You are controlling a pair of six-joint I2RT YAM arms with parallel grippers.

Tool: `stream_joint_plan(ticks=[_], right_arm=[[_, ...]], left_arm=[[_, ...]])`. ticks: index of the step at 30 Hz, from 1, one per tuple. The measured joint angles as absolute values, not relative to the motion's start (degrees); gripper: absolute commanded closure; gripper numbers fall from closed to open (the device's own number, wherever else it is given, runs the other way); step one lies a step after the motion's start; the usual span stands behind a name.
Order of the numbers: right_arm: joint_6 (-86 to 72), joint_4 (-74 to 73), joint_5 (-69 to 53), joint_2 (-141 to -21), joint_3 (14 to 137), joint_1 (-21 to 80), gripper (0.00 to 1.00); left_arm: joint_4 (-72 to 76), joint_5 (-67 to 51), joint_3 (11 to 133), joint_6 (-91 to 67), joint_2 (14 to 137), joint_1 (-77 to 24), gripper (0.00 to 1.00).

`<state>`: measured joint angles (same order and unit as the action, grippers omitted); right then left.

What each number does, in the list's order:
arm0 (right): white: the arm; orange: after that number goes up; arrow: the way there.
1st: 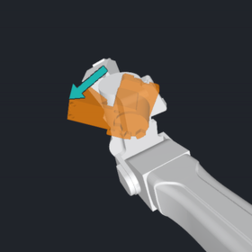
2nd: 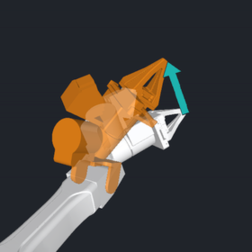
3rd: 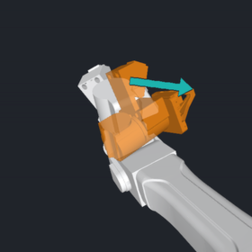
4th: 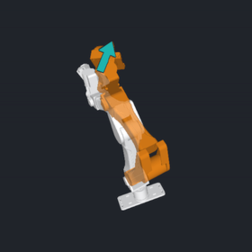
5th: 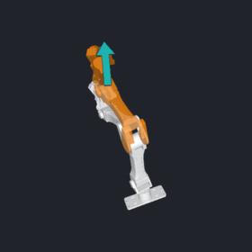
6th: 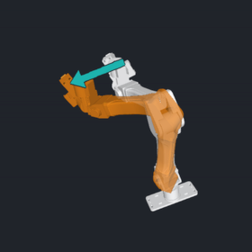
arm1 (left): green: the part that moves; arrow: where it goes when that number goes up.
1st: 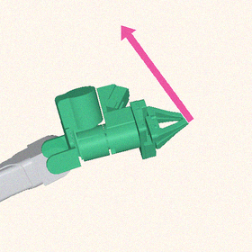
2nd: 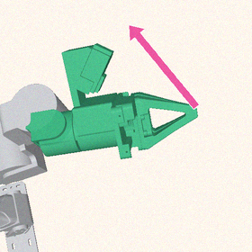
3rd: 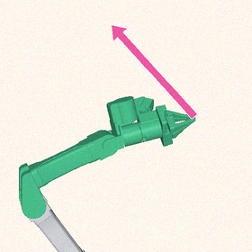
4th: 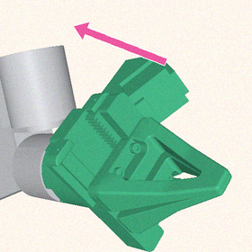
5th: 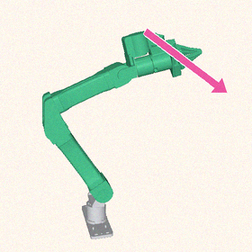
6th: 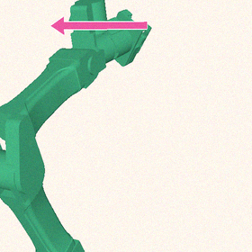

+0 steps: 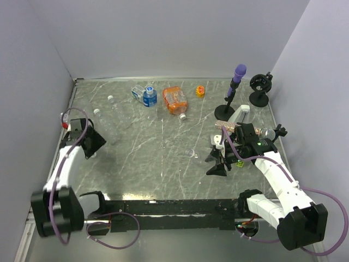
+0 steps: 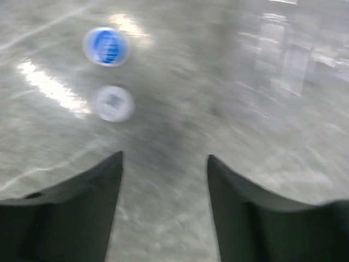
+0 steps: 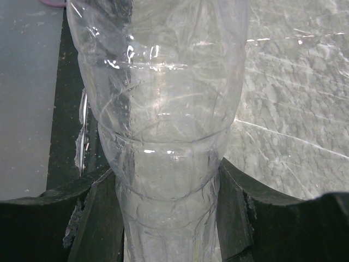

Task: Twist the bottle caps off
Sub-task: Place the bottle cap at the center of the board, then place the plastic bottle at the corner of the board.

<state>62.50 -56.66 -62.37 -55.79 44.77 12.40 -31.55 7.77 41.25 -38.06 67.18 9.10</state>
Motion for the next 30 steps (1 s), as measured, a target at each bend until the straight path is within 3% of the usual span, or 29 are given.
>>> stream_joint_plan(ticks=[7,12,17,24,30], right_arm=[[62.52,-56.66,-62.41,-55.79,44.77,12.51,0.87],[62.52,-56.69,-62.48,-55.94,44.77,13.04,0.87],[62.57,-56.80,-62.46,-57.67,44.77,13.87,0.87],[62.54,-56.77,-62.43,-58.17,44.77,14.00,0.87],[62.54,-56.77,-62.41,-58.30,44.77,14.00,0.87]], left_arm=[[-30.28,-16.93,43.38,-33.28,49.19,5.98,0.11],[-18.90,-30.57,42.17,-32.99,41.01,-17.15,0.01],[-2.37,-32.69,35.44,-31.70,31.70,-35.79,0.01],[8.12,-25.17,38.98,-24.91,49.04,-52.21,0.04],[10.15,-19.33,42.54,-21.08,60.14,-55.68,0.21]])
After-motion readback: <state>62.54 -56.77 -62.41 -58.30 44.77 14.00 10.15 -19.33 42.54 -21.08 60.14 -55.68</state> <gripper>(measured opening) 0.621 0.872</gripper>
